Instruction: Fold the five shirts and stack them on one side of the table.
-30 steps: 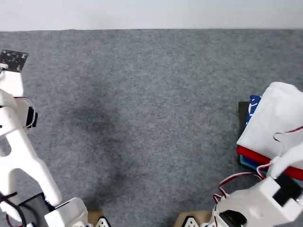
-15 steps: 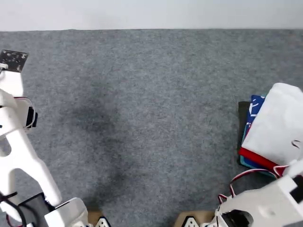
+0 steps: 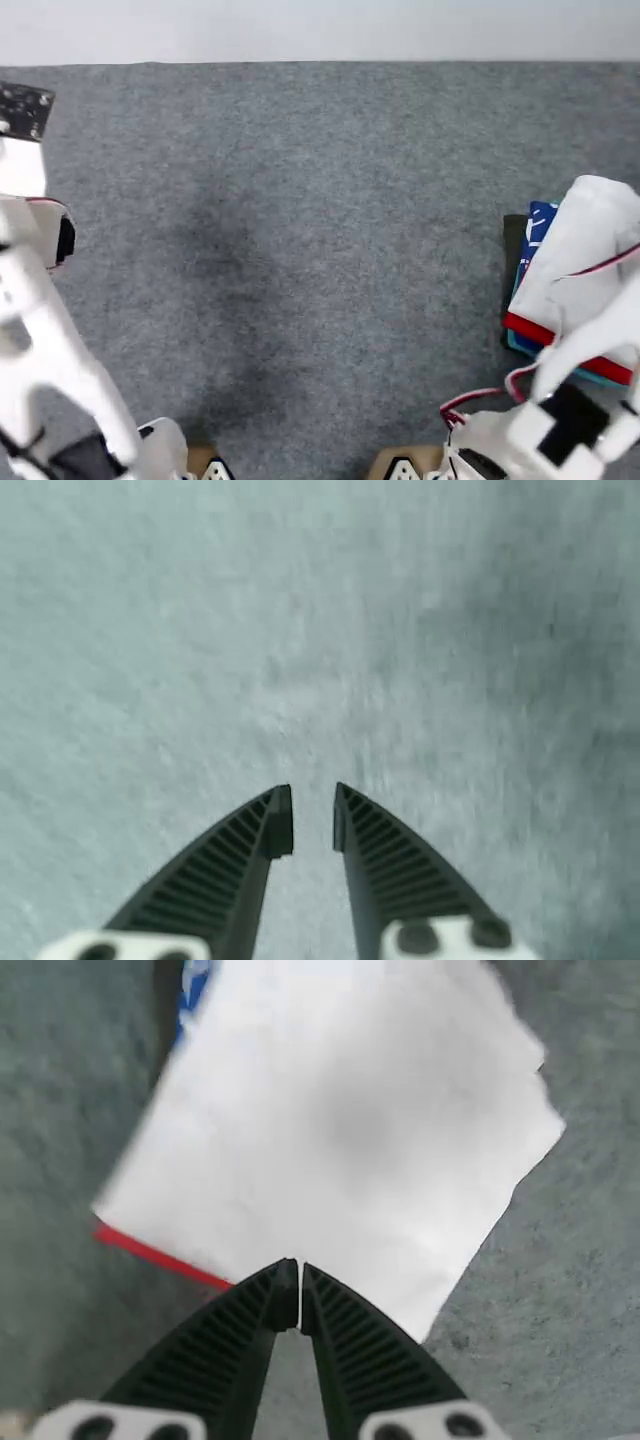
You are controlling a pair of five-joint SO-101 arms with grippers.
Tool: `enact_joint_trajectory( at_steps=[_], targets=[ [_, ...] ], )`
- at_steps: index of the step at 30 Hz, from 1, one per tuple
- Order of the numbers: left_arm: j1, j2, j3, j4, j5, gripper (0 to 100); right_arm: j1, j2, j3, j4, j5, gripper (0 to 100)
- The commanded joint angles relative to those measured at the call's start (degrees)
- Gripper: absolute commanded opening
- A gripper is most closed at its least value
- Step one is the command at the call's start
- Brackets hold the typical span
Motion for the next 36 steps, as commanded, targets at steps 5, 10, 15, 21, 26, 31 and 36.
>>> enact_joint_trajectory(
  at_steps=[5, 10, 15, 21, 26, 31, 36],
  targets=[
    [17.5, -21.3, 7.1, 1.1, 3.7, 8, -5.8, -16.0, 6.1, 2.3, -23.4, 0.9],
    [26.4, -29.5, 22.3, -1.1, 11.7, 8, -12.9, -27.9, 20.5, 2.2, -28.9, 0.9],
    [27.4, -36.3, 32.4, -5.0, 16.4, 8, -18.3, -39.4, 41.1, -3.2, -40.8, 0.9],
    [27.3, -47.8, 50.4, -18.5, 16.4, 5, -23.7, -56.2, 65.1, -21.1, -43.8, 0.9],
    [26.9, -60.4, 66.5, -28.4, 18.7, 1, -29.0, -68.8, 79.6, -32.7, -43.7, 0.9],
    [27.2, -70.6, 77.3, -30.2, 19.9, 1, -33.6, -76.1, 88.2, -33.6, -43.5, 0.9],
    [26.9, -78.6, 86.5, -29.8, 19.7, 1, -36.3, -81.5, 95.7, -34.0, -41.5, 0.9]
  ],
)
